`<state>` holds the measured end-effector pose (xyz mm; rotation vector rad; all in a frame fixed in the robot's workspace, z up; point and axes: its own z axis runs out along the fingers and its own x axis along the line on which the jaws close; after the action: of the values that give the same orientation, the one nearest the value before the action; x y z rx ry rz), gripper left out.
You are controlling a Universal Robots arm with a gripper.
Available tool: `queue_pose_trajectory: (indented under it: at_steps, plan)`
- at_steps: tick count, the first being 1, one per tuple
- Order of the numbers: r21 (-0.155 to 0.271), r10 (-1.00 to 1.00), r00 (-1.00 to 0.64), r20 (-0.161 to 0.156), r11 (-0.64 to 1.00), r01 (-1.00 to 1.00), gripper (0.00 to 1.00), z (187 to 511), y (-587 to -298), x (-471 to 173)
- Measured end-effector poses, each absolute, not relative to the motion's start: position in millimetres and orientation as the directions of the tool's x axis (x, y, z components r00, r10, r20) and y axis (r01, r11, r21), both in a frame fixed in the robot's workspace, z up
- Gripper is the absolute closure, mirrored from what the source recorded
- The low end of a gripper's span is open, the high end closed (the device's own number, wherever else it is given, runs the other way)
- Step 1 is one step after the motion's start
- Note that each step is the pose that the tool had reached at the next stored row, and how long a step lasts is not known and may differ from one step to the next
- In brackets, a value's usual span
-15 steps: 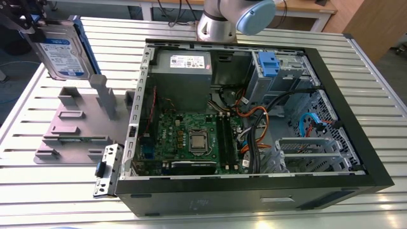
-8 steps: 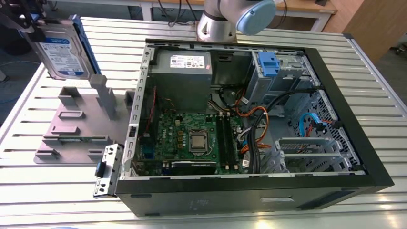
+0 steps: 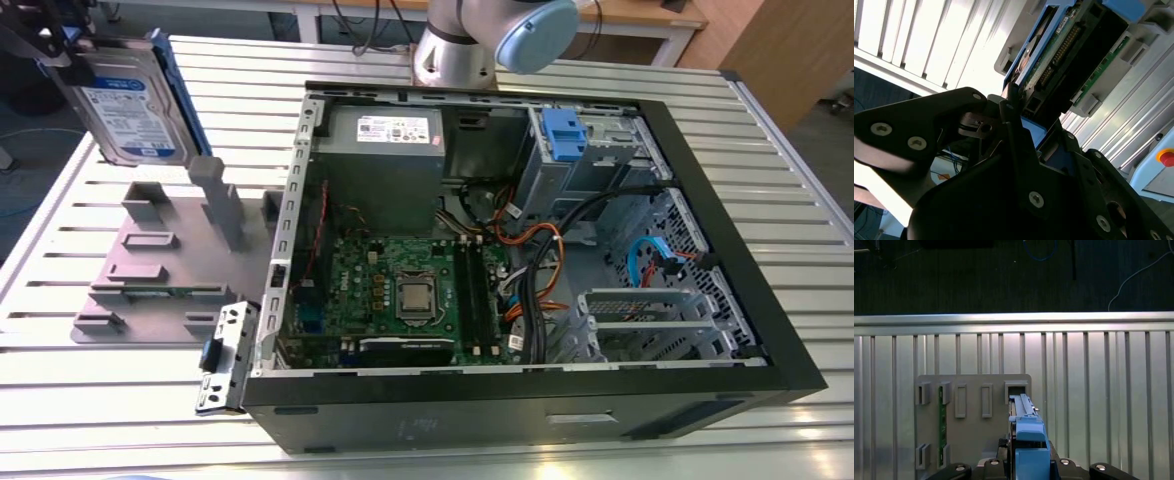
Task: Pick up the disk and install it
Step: 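Pick up the disk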
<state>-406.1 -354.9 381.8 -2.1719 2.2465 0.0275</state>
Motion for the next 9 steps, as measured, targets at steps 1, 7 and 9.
queue_pose_trajectory:
  at_steps: [1, 7, 9]
  plan:
    - [0.001, -0.999, -0.034, -0.024, 0.034, -0.999, 0.64, 382.0, -354.9, -406.1]
    - [0.001, -0.999, -0.034, -0.024, 0.034, -0.999, 0.64, 383.4, -354.9, -406.1]
    - [0.001, -0.999, -0.034, -0.024, 0.034, -0.999, 0.64, 383.8, -354.9, -406.1]
